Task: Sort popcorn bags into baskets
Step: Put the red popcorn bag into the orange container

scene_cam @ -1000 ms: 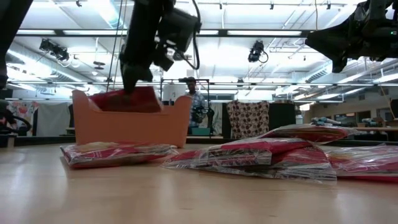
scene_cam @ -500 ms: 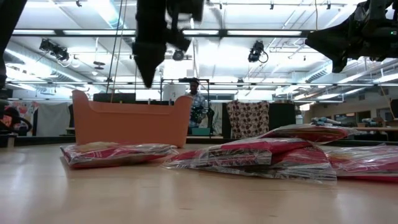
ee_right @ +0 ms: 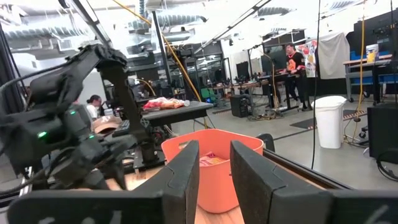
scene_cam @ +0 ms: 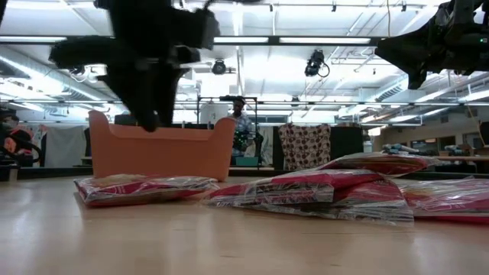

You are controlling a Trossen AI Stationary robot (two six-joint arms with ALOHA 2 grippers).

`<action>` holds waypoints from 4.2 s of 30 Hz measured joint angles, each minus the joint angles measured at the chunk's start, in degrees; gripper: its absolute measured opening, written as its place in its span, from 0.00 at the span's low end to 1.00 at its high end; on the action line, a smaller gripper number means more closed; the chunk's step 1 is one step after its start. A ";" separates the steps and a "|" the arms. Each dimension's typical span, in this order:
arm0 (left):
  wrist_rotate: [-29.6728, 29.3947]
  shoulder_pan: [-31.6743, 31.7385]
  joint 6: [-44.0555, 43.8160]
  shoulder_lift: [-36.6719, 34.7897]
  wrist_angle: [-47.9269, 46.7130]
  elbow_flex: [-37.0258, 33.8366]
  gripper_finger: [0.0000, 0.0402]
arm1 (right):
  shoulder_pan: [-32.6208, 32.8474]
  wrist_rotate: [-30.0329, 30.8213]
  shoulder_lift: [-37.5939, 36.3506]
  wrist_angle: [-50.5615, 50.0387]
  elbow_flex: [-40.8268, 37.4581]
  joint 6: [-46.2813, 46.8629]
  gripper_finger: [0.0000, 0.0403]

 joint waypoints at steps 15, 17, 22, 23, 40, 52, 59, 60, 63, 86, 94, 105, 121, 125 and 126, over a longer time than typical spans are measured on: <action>0.43 -10.87 -2.13 3.21 6.36 -2.90 0.41 | 0.00 -0.02 -0.02 -0.01 0.00 0.00 0.24; 0.25 -12.01 0.33 4.50 6.29 -2.92 0.41 | 0.01 0.00 0.00 -0.01 0.01 -0.01 0.24; -1.24 -14.05 4.86 7.45 3.18 -2.93 0.41 | 0.02 0.00 -0.02 0.02 0.00 0.00 0.24; -1.59 -14.21 5.04 7.92 2.71 -2.92 0.41 | 0.00 0.02 -0.02 -0.02 0.00 0.00 0.24; -4.21 -13.25 4.94 8.76 2.53 -8.72 0.34 | 0.02 0.01 -0.02 0.02 0.00 0.00 0.24; -4.08 -12.27 -4.01 8.99 3.32 -7.59 0.01 | 0.00 0.02 -0.02 0.00 0.00 0.00 0.24; -7.44 -10.66 -6.77 5.53 -7.73 -0.84 0.01 | 0.00 0.02 -0.01 0.01 0.00 0.00 0.24; -7.97 -10.44 -7.46 4.76 -9.04 0.01 0.01 | 0.00 0.02 -0.02 0.00 0.00 -0.01 0.24; -9.97 -9.61 -10.17 2.64 -12.85 3.09 0.00 | 0.01 0.02 -0.02 0.00 0.00 -0.02 0.24; -19.99 7.65 -29.16 -5.86 -29.48 8.00 0.00 | 0.00 -0.17 -0.02 0.00 0.00 0.00 0.24; -19.32 15.15 -22.11 -5.77 -26.19 -1.12 0.00 | 0.00 0.02 -0.02 -0.02 0.00 -0.02 0.24; -16.73 26.41 -14.42 -5.77 -17.64 -7.33 0.01 | 0.00 0.02 -0.01 0.00 0.00 -0.01 0.24; -14.24 29.35 -9.68 -6.58 -17.68 -7.11 0.29 | 0.00 0.02 -0.02 0.02 0.00 -0.01 0.24; -13.25 28.98 -7.53 -8.81 -18.99 -5.35 0.31 | 0.00 0.04 -0.02 0.00 0.00 -0.02 0.24; -13.13 28.77 -7.35 -9.47 -18.99 -4.99 0.31 | 0.00 0.02 0.00 0.00 0.00 -0.02 0.24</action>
